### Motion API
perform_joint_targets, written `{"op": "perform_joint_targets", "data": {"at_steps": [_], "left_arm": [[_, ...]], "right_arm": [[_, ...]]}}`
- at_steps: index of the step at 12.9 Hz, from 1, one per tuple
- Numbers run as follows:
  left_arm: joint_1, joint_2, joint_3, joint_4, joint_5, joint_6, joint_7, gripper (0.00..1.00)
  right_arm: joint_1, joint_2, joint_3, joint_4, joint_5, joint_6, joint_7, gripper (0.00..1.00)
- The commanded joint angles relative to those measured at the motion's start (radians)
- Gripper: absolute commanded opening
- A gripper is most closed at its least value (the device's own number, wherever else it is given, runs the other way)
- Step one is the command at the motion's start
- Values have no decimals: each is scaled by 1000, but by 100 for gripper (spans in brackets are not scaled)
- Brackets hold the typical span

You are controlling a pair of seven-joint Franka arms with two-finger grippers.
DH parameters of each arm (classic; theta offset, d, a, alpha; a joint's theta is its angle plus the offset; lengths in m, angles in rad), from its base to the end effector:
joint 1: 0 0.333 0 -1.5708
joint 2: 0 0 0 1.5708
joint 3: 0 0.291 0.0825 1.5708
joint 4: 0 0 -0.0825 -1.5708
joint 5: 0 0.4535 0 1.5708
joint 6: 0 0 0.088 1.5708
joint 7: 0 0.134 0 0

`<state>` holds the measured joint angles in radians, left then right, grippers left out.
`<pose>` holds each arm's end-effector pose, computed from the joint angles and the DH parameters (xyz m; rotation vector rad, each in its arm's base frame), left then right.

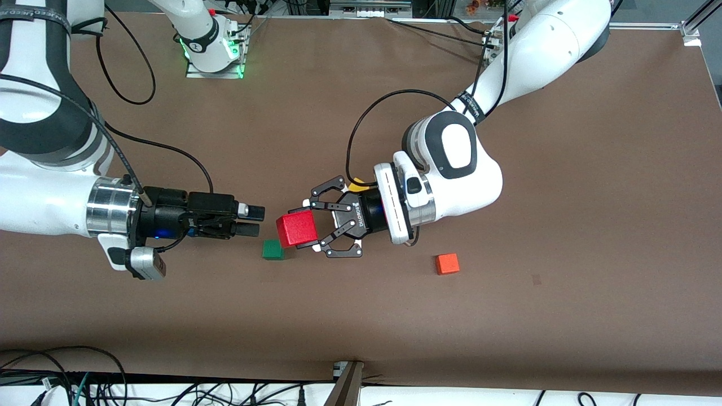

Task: Pass red block to right arm, stack on blue
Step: 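Bring the right gripper to the red cube held by the left gripper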

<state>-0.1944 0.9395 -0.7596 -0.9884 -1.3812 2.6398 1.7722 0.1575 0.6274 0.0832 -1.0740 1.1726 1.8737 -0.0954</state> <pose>0.7178 -0.5167 0.4180 1.4540 -0.8311 1.2754 0.7758 0.2657 0.4934 -1.9418 -0.0270 -0.0777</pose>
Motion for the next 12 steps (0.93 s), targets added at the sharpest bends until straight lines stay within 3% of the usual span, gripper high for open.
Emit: {"op": "perform_joint_targets", "data": {"at_steps": [1,10,11,12], "left_arm": [[-7,2,2,24,-24,-3,-7,0],[-5,2,2,25,-24,-3,-8,0],[-5,2,2,25,-24,-3,-8,0],[-5,2,2,25,-24,-3,-8,0]], "right_arm": [[31,37,7,49,13,86,43,100],[96,64,-5,83,-31,162,229,100],[99,64,-5,83,-50,162,229,94],[99,64,-5,83,-56,162,226,69]]}}
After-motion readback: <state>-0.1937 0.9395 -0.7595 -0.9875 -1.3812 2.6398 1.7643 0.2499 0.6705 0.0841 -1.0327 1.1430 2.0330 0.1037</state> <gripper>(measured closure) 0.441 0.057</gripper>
